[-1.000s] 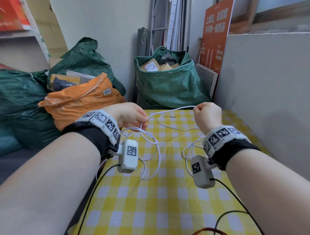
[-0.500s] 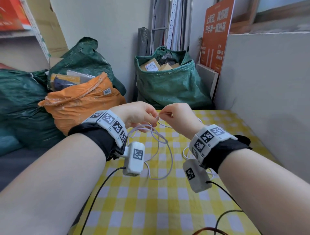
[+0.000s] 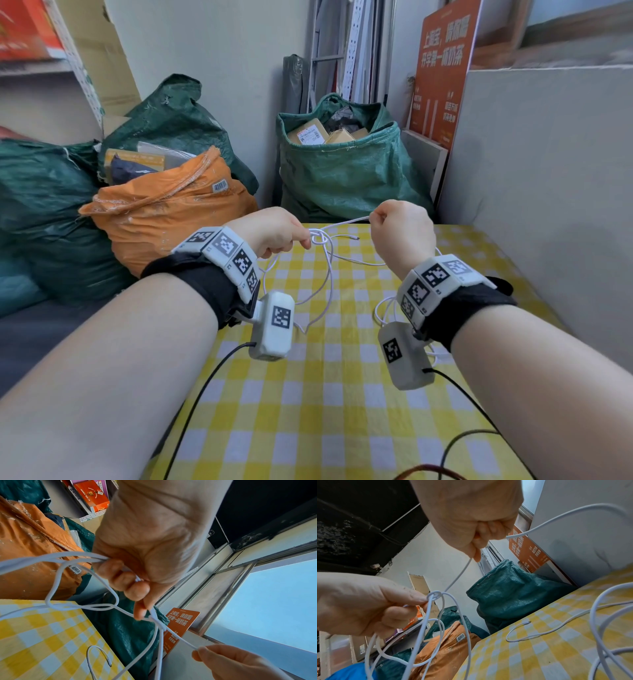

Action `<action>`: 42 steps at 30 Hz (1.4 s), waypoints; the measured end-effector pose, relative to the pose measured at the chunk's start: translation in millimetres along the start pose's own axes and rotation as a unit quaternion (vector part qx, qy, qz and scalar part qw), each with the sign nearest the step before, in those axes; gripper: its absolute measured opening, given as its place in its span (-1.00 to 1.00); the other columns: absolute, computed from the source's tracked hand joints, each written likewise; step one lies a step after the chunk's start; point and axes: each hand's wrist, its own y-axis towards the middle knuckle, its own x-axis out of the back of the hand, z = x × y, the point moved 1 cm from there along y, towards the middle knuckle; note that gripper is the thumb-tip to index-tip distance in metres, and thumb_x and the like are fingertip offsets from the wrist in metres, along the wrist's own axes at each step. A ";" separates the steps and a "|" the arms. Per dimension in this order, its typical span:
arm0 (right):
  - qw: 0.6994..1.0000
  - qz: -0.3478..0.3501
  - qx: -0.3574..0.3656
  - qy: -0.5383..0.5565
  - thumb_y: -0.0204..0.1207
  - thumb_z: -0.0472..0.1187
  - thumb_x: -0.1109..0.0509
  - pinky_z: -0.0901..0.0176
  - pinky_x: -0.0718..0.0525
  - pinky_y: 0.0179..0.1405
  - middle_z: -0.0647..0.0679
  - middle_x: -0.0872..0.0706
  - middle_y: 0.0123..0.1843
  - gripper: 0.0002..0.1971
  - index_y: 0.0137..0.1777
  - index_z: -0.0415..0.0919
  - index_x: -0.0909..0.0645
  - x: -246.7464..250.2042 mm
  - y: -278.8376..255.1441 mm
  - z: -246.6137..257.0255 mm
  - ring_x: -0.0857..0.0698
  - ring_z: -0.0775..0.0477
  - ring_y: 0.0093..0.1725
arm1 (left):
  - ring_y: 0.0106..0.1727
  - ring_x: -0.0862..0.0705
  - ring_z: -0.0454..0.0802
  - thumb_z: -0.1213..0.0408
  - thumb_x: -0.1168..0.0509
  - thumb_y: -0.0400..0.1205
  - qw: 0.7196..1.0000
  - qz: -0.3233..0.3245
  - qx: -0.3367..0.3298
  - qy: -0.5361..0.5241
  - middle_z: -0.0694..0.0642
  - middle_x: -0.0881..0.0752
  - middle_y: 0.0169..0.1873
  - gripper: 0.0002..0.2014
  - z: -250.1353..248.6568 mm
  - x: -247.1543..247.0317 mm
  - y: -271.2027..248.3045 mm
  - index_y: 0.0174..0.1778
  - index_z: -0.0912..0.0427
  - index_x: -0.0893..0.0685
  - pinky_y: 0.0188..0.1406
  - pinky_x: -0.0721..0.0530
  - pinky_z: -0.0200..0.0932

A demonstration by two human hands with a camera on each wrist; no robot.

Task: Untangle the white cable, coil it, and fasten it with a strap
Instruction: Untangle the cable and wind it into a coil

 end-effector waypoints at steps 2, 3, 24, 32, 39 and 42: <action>1.000 -0.002 -0.014 -0.010 0.62 -0.20 -0.14 0.14 -0.41 -0.24 -0.15 -0.69 -0.10 -0.73 -0.04 -0.23 -0.68 0.6 -1.4 1.7 -0.51 -0.19 -0.18 | -0.54 -0.27 -0.02 0.37 -0.19 0.66 1.000 -0.023 -0.001 -0.011 0.11 -0.43 -0.53 -0.75 0.1 -1.8 2.1 -0.32 0.22 -0.65 -0.57 -0.26 -0.25; 1.000 -0.003 -0.019 -0.014 0.63 -0.19 -0.13 0.13 -0.41 -0.24 -0.15 -0.69 -0.09 -0.73 -0.03 -0.23 -0.67 1.0 -1.9 2.6 -0.51 -0.19 -0.18 | -0.52 -0.32 -0.04 0.38 -0.17 0.68 0.999 -0.030 0.002 -0.031 0.12 -0.45 -0.51 -0.72 0.1 -2.9 3.4 -0.35 0.24 -0.60 -0.55 -0.36 -0.23; 0.981 0.179 0.078 -0.001 0.62 -0.22 -0.18 0.09 -0.68 -0.06 -0.07 -0.70 0.24 -0.65 0.32 0.03 -0.63 -5.3 -4.7 15.3 -0.71 -0.15 -0.04 | -0.16 -0.59 -0.16 0.24 -0.46 0.52 0.992 0.033 -0.123 -0.003 -0.03 -0.66 -0.30 -0.90 -5.5 -7.3 -2.8 -0.28 0.14 -0.73 -0.17 -0.45 -0.25; 0.938 0.310 0.104 0.114 0.64 -0.17 -0.25 0.33 -0.71 -0.34 0.04 -0.57 -0.31 -0.77 0.12 -0.15 -0.72 -3.7 -8.8 20.5 -0.56 0.10 -0.36 | -0.25 -0.60 -0.11 0.35 -0.53 0.42 0.983 -0.029 -0.177 0.031 0.06 -0.69 -0.30 -0.92 -7.7 -7.4 -2.2 -0.28 0.16 -0.74 -0.24 -0.55 -0.22; 0.942 0.316 0.114 0.008 0.58 0.12 -0.31 0.37 -0.48 -0.58 -0.08 -0.60 -0.32 -0.60 -0.15 -0.25 -0.66 -2.2 -7.5 15.9 -0.70 -0.04 -0.37 | -0.34 -0.53 -0.10 0.27 -0.50 0.45 0.973 -0.070 -0.173 0.135 0.04 -0.63 -0.37 -0.88 -12.6 -11.1 1.8 -0.31 0.10 -0.67 -0.45 -0.43 -0.26; 0.952 0.277 0.126 -0.020 0.65 0.00 -0.24 0.28 -0.45 -0.54 -0.13 -0.59 -0.35 -0.62 -0.32 -0.24 -0.53 -2.8 -6.4 16.0 -0.64 -0.08 -0.41 | -0.33 -0.51 -0.09 0.25 -0.49 0.46 0.980 -0.027 -0.165 0.107 0.04 -0.61 -0.32 -0.86 -14.2 -8.9 -2.9 -0.15 0.17 -0.69 -0.44 -0.39 -0.26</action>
